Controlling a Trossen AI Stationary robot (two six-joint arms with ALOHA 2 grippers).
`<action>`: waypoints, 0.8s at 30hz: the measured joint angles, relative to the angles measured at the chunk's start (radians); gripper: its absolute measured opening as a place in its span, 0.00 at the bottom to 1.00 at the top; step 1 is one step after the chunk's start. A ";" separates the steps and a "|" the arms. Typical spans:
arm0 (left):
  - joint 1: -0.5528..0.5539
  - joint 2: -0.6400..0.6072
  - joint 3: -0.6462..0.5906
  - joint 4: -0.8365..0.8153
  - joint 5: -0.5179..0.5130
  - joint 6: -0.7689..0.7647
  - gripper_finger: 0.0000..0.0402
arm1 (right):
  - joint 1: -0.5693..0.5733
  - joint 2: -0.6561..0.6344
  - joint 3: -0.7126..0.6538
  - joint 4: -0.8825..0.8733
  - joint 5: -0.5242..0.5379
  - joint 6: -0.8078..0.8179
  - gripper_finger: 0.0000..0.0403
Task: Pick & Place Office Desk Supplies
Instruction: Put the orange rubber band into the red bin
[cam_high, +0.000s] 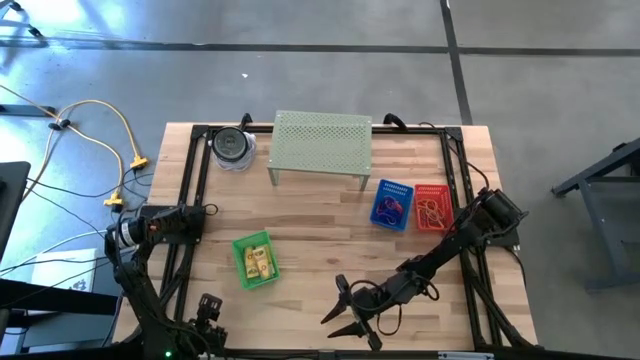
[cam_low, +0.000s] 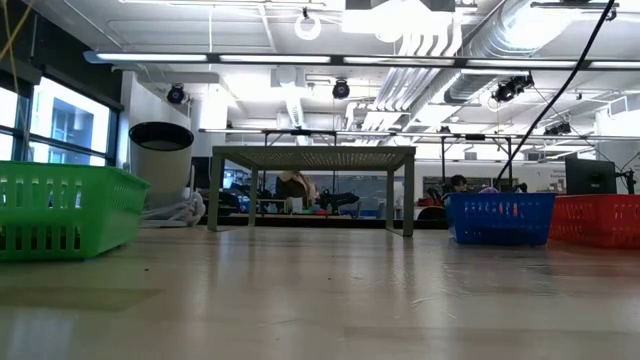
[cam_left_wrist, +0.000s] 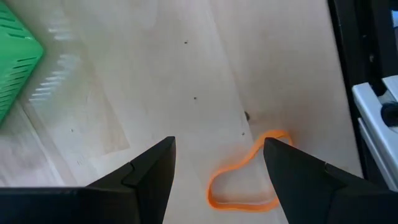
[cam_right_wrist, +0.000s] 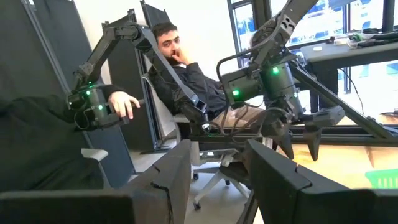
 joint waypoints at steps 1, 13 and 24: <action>0.000 0.000 -0.001 0.001 0.000 0.001 0.58 | 0.000 0.000 0.000 0.000 0.000 0.000 0.35; -0.001 0.000 -0.004 0.012 0.036 -0.036 0.58 | -0.001 0.000 0.000 -0.002 0.000 0.000 0.35; -0.003 0.000 -0.004 0.012 0.143 -0.043 0.58 | -0.003 0.000 0.000 -0.002 0.017 -0.011 0.35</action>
